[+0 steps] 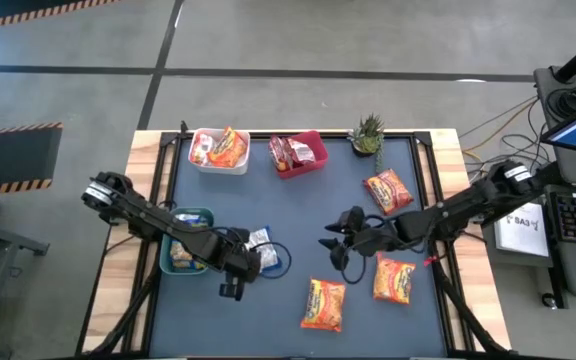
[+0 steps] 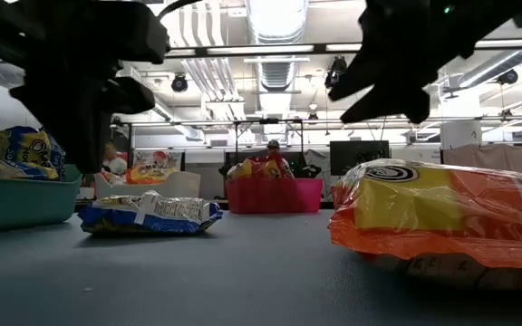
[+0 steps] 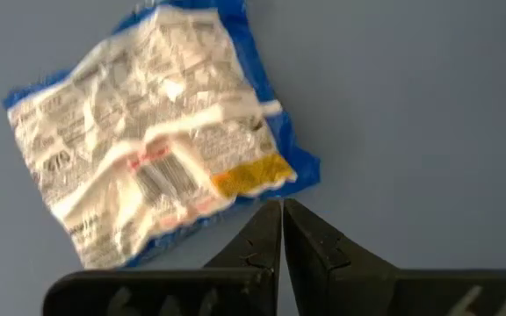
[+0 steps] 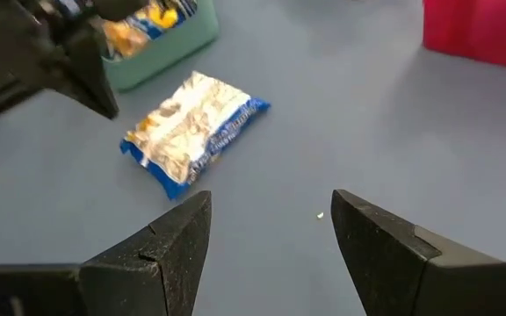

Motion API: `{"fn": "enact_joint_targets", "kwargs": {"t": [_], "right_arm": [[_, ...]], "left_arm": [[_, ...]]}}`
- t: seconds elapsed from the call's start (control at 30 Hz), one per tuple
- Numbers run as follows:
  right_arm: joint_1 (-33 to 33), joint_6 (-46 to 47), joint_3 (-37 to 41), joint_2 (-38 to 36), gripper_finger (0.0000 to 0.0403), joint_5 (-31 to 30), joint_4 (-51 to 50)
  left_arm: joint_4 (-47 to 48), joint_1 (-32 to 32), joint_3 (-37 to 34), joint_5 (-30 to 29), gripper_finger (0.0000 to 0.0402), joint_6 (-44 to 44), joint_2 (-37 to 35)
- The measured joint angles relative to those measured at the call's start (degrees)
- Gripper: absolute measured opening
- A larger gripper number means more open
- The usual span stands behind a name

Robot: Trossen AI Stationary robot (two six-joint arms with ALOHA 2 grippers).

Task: Sort Maruchan noodles
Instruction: Put the blue noodle pack into the green bin

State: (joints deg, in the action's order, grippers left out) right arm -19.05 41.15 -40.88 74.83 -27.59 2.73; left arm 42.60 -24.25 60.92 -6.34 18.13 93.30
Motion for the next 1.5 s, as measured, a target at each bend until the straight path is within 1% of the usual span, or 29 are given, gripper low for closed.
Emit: {"fn": "enact_joint_targets", "kwargs": {"t": [0.13,0.27,0.37,0.47,0.63,0.7,0.77,0.8,0.87,0.93,1.03,1.13,1.2,1.3,1.43,1.5], "right_arm": [[1.6,-1.2,0.0,2.6,0.0224,1.7,1.6],[3.3,-1.9,-0.1,4.1,0.0224,3.9,2.4],[3.7,-2.0,-0.1,4.5,0.0224,4.2,2.5],[3.9,-2.1,-0.1,4.4,0.0224,4.2,2.7],[3.9,-2.1,-0.1,4.5,0.0224,4.2,3.6],[3.9,-2.2,-0.1,5.0,0.0224,4.2,4.8],[4.1,-2.2,-0.1,5.9,0.0224,4.3,6.8],[4.3,-2.1,-0.1,6.1,0.0224,4.8,7.5],[5.2,-1.2,-0.1,6.8,0.0224,7.1,9.6],[6.1,0.0,-0.2,7.5,0.0224,9.2,10.5],[7.5,1.8,-0.2,8.8,0.0227,10.0,11.3],[9.0,3.0,-0.2,10.6,0.0238,10.7,12.8],[10.1,3.8,-0.2,12.1,0.0249,12.8,14.2],[11.3,4.0,-0.2,15.0,0.0266,16.5,19.4],[13.0,5.1,-0.2,19.0,0.0286,21.9,26.6],[13.8,5.9,-0.2,21.0,0.0295,23.6,29.7]], "left_arm": [[0.1,-0.2,-1.0,-0.8,0.0,2.0,0.3],[-1.0,0.1,-4.2,-1.9,0.0,4.2,0.4],[-1.4,0.1,-6.5,-3.6,0.0,5.5,0.4],[-5.4,0.1,-8.6,-5.7,0.0,5.8,0.4],[-11.5,1.2,-9.3,-8.6,0.0,4.4,0.4],[-14.8,1.7,-9.4,-12.3,0.0,3.2,0.4],[-20.3,2.3,-9.4,-16.2,0.0,1.8,0.4],[-22.5,2.5,-9.3,-17.0,0.0,0.9,0.4],[-23.5,2.6,-9.0,-17.2,0.0,-1.1,0.3],[-21.8,2.5,-8.5,-17.1,0.0,-1.8,0.3],[-19.6,2.4,-8.4,-17.1,0.0,-1.5,0.2],[-19.9,2.5,-8.9,-17.2,0.0,-1.3,0.4],[-20.0,2.5,-9.2,-18.7,0.0,-1.2,0.6],[-20.2,2.5,-10.0,-20.4,0.0,-1.2,0.7],[-23.3,2.6,-13.1,-20.0,0.0,-0.5,0.7],[-25.4,2.6,-14.8,-19.8,0.0,0.5,0.7]]}}
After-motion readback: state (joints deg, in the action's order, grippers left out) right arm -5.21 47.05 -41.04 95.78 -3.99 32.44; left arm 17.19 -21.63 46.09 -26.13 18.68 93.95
